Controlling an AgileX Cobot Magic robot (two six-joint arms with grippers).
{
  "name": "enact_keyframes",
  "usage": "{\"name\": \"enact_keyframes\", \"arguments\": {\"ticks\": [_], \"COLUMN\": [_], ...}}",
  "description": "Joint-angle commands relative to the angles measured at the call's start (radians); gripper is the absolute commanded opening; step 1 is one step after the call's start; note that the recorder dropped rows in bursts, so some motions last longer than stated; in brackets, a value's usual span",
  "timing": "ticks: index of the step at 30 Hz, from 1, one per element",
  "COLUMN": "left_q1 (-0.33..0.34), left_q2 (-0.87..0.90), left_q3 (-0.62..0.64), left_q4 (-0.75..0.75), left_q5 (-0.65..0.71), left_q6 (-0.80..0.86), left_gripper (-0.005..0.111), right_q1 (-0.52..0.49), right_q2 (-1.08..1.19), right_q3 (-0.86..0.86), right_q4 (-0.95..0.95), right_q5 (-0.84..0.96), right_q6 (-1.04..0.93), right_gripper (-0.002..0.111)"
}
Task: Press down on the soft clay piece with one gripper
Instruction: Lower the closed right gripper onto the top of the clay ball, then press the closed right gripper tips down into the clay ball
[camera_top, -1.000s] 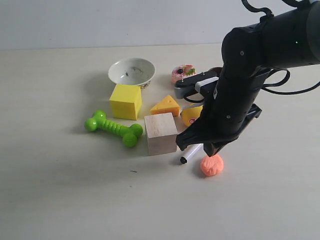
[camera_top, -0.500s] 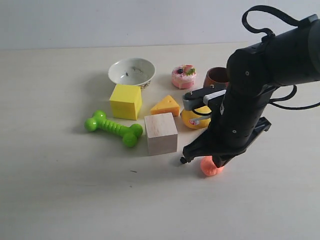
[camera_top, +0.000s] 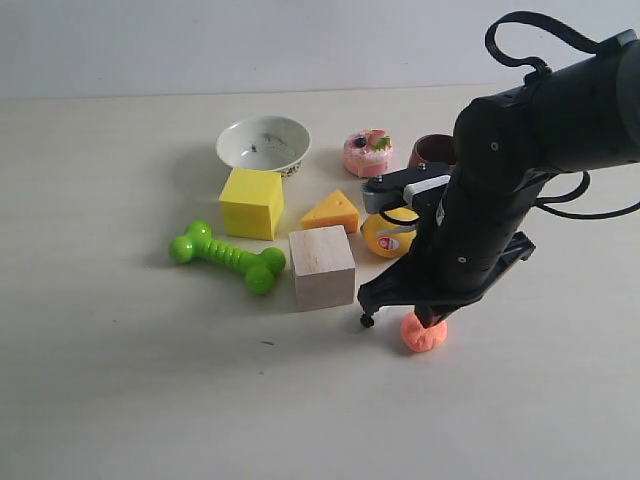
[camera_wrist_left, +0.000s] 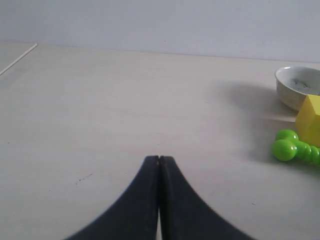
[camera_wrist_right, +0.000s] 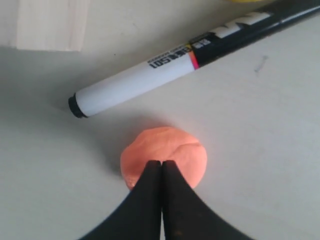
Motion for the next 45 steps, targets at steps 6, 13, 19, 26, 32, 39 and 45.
{"name": "enact_keyframes", "arguments": {"ticks": [6, 13, 19, 26, 32, 39, 45], "left_q1": [-0.004, -0.004, -0.004, -0.004, -0.004, -0.004, -0.004], "left_q2": [-0.006, -0.006, -0.006, -0.006, -0.006, -0.006, -0.006], "left_q3": [0.003, 0.003, 0.003, 0.003, 0.003, 0.003, 0.003], "left_q4": [-0.006, -0.006, -0.006, -0.006, -0.006, -0.006, -0.006], "left_q5": [-0.008, -0.008, -0.008, -0.008, -0.008, -0.008, -0.008], "left_q6": [0.004, 0.004, 0.004, 0.004, 0.004, 0.004, 0.004], "left_gripper": [0.0, 0.0, 0.0, 0.0, 0.0, 0.0, 0.0], "right_q1": [0.001, 0.001, 0.001, 0.001, 0.001, 0.001, 0.001], "right_q2": [0.004, 0.036, 0.037, 0.037, 0.046, 0.093, 0.103], "right_q3": [0.004, 0.004, 0.004, 0.004, 0.004, 0.012, 0.012], "right_q4": [-0.001, -0.001, -0.001, 0.009, 0.009, 0.01, 0.015], "right_q5": [-0.025, -0.04, -0.048, -0.04, -0.004, -0.001, -0.006], "right_q6": [-0.001, 0.009, 0.009, 0.014, 0.014, 0.014, 0.014], "right_gripper": [0.0, 0.0, 0.0, 0.0, 0.0, 0.0, 0.0]}}
